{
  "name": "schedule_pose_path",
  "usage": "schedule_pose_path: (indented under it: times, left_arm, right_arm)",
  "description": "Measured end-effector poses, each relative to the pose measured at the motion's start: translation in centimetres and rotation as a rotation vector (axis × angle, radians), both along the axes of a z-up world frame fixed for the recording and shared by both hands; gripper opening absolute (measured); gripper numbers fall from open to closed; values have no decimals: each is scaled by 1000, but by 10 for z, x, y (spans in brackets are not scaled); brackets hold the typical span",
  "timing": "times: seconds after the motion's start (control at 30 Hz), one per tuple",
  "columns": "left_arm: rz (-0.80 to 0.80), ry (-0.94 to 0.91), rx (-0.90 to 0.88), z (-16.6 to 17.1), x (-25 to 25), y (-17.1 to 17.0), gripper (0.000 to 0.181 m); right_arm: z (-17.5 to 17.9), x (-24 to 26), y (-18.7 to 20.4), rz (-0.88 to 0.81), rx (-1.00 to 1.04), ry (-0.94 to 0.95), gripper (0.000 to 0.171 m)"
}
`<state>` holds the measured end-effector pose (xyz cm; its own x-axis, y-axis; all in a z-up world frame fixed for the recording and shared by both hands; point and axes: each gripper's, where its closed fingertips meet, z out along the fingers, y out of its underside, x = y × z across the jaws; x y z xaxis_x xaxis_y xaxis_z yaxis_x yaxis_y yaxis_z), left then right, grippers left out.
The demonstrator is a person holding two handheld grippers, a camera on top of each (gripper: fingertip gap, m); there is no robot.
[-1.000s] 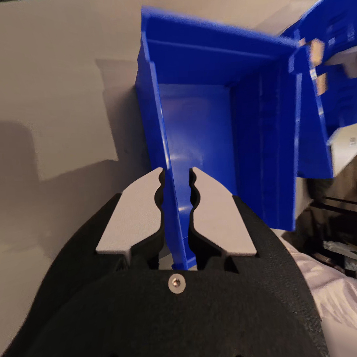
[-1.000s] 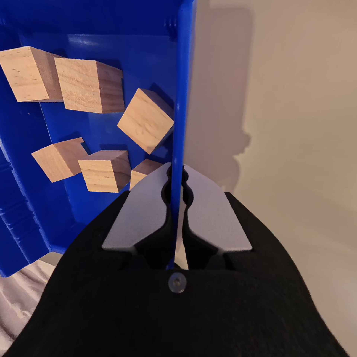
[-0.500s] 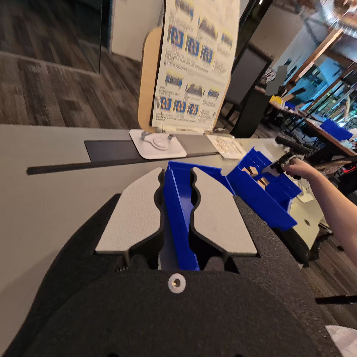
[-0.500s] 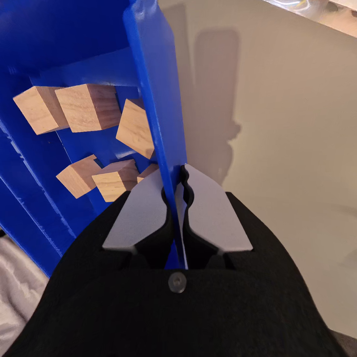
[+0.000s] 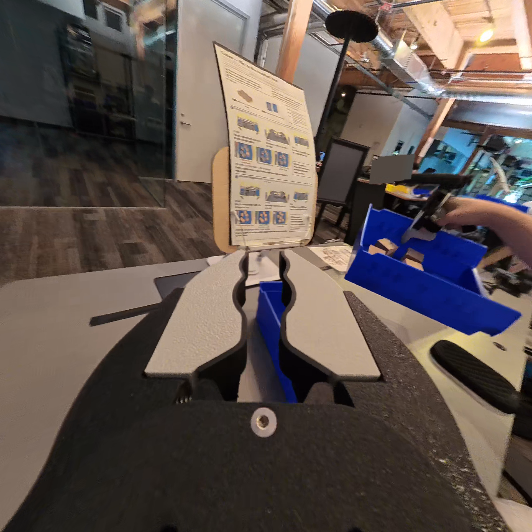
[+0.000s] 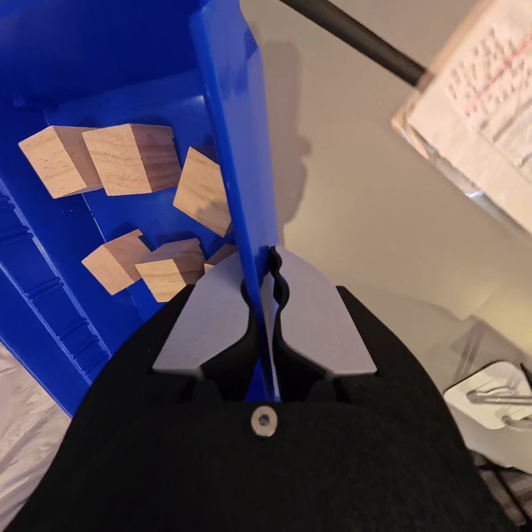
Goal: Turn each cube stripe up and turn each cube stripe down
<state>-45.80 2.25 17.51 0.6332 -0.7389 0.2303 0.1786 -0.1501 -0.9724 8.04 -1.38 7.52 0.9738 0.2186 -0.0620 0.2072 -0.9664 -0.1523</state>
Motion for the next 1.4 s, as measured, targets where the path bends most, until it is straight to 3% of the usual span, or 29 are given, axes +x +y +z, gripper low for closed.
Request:
schedule_pose_path:
  times: [0.2, 0.33, 0.53, 0.7, 0.9, 1.17, 1.27, 1.4]
  left_arm:
    - [55, 22, -39, -5, -19, -11, 18]
    - [173, 57, -32, -2, -41, -29, 16]
    - [378, 80, -81, -10, -86, -56, 17]
    - [442, 36, -123, -19, -112, -68, 17]
    - [403, 23, -112, -18, -110, -71, 18]
    - [339, 45, -117, -20, -96, -69, 18]
    - [317, 52, -125, -22, -94, -69, 18]
    - [320, 46, -138, -23, -95, -66, 17]
  right_arm:
    - [18, -151, 58, 233, 16, 62, 6]
    - [14, -261, 92, 370, 15, 119, 6]
    - [-10, -402, 127, 472, -36, 217, 6]
    - [-48, -480, 146, 504, -63, 253, 6]
    - [-98, -525, 163, 476, -75, 273, 5]
    - [-177, -525, 169, 371, -126, 213, 5]
    - [-191, -521, 168, 369, -132, 185, 6]
    - [-184, -521, 171, 457, -74, 170, 10]
